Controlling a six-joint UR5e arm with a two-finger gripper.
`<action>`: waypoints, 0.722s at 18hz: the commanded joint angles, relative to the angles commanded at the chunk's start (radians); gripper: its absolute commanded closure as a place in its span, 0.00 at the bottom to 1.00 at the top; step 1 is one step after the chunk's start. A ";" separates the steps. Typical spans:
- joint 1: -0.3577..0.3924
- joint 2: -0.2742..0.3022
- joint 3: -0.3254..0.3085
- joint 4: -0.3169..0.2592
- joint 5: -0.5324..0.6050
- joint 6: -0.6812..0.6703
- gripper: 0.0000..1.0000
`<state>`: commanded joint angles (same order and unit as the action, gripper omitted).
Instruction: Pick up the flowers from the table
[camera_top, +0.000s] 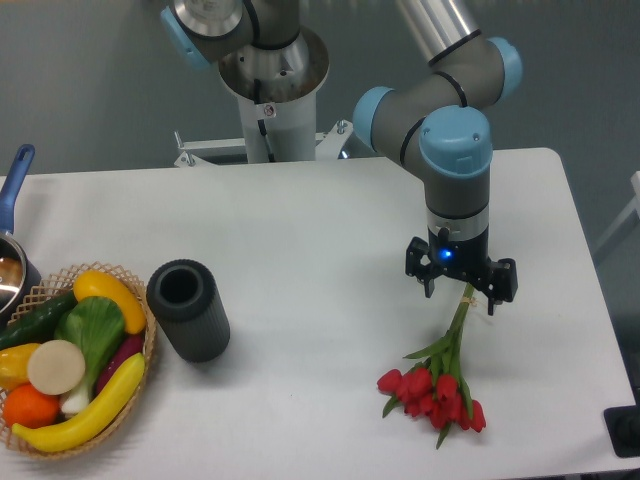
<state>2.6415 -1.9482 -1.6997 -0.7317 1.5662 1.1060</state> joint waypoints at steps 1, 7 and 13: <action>0.000 -0.002 0.000 0.000 0.000 0.000 0.00; 0.003 -0.021 -0.018 0.027 -0.005 -0.002 0.00; 0.020 -0.066 -0.072 0.054 0.000 0.061 0.00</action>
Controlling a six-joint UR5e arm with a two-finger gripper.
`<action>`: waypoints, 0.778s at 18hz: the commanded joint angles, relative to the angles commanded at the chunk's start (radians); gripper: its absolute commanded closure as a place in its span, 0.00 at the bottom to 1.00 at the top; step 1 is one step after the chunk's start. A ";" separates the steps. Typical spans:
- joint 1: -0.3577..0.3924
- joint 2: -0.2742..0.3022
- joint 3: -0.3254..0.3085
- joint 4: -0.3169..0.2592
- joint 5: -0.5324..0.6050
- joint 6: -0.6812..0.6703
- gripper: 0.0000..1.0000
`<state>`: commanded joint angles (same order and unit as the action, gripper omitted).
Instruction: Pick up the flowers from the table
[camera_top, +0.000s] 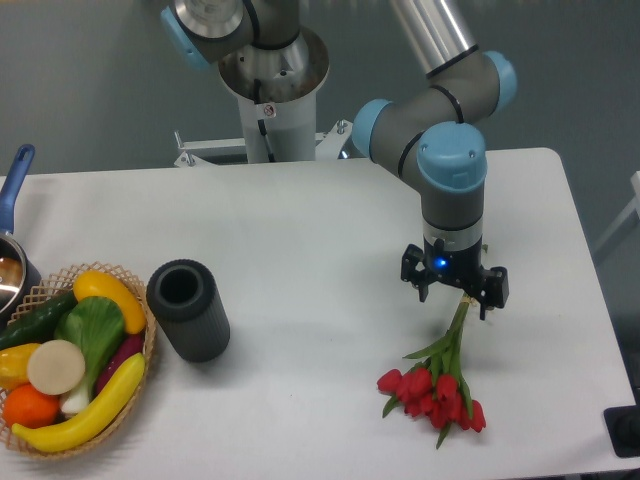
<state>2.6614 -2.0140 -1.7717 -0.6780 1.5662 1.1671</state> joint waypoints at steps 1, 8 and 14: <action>0.000 -0.005 0.000 0.000 0.000 0.012 0.00; 0.000 -0.083 0.054 0.002 0.000 0.014 0.00; 0.000 -0.114 0.083 0.002 0.000 0.061 0.03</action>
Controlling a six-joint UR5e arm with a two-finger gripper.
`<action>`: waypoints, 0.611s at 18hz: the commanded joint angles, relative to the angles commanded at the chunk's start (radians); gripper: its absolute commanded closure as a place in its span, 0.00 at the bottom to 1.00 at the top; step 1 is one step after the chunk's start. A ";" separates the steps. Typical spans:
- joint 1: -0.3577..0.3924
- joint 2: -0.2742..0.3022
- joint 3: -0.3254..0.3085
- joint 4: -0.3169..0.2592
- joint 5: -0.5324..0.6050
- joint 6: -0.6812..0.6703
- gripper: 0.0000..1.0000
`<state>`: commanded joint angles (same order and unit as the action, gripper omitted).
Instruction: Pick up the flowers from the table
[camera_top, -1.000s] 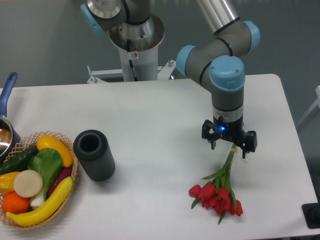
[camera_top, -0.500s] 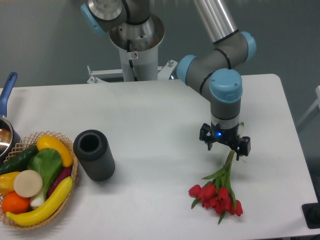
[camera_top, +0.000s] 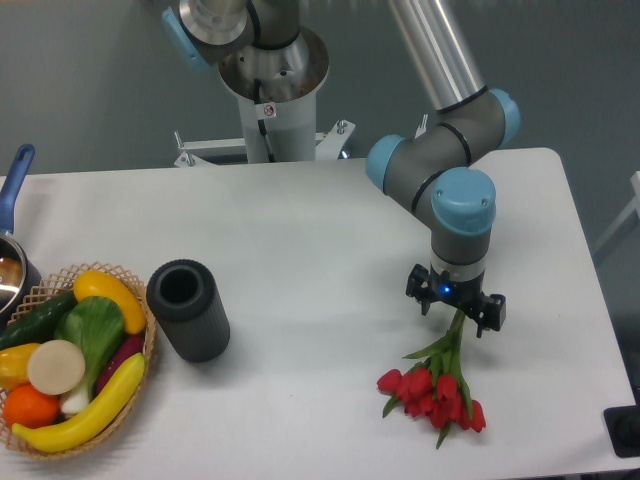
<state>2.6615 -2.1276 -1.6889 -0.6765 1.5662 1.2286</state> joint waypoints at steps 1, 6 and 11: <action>0.000 -0.008 -0.002 0.000 0.000 0.003 0.10; -0.002 -0.026 -0.002 -0.002 -0.002 -0.001 0.50; 0.000 0.004 -0.015 -0.005 -0.009 -0.023 0.86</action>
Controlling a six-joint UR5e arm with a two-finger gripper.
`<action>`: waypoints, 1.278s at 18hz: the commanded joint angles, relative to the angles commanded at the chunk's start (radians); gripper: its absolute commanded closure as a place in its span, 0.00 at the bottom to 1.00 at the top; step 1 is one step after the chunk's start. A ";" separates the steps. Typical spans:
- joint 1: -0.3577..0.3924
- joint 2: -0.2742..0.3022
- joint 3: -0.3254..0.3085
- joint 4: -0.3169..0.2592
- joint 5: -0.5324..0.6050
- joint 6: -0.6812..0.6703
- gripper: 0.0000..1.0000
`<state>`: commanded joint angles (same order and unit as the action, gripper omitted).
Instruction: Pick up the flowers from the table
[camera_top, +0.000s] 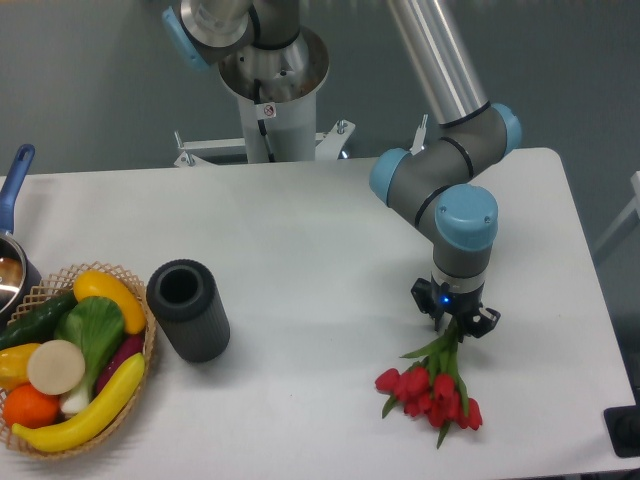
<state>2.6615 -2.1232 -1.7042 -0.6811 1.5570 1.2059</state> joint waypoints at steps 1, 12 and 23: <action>0.000 0.023 -0.005 0.000 -0.002 -0.035 0.91; 0.037 0.140 0.008 -0.034 0.011 -0.104 0.92; 0.041 0.146 0.198 -0.318 0.011 -0.092 0.91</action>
